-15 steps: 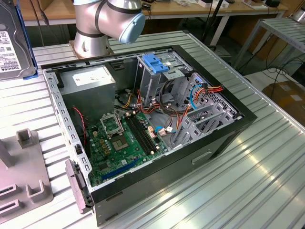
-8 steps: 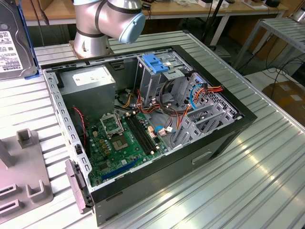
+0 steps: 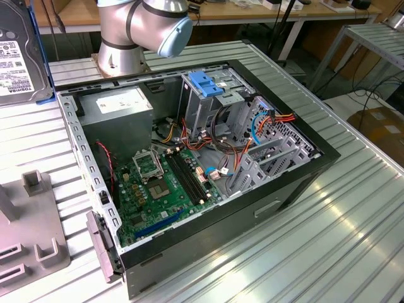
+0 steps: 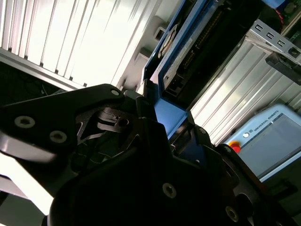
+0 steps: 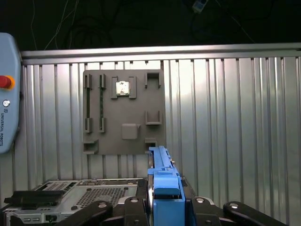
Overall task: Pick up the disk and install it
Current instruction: 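Pick up the disk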
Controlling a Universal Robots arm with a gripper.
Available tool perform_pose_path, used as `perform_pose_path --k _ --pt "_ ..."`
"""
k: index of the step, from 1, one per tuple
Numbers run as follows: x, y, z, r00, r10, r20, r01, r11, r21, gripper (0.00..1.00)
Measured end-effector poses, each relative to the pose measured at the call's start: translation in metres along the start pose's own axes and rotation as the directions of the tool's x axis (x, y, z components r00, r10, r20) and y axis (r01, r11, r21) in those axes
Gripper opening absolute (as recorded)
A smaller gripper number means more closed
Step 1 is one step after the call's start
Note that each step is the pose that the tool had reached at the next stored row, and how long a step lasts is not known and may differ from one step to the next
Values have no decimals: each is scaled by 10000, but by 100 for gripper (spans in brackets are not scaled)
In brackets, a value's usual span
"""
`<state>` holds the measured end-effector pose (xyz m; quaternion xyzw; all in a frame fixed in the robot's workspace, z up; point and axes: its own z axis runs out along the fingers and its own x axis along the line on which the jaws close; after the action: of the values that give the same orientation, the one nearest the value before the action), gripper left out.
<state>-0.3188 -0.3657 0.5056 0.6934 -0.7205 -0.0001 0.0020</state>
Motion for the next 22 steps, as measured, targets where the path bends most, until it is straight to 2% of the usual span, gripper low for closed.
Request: perform_pose_path --k 22 --pt "-4 -113 -1 10000 0 0 0 10000 0 37"
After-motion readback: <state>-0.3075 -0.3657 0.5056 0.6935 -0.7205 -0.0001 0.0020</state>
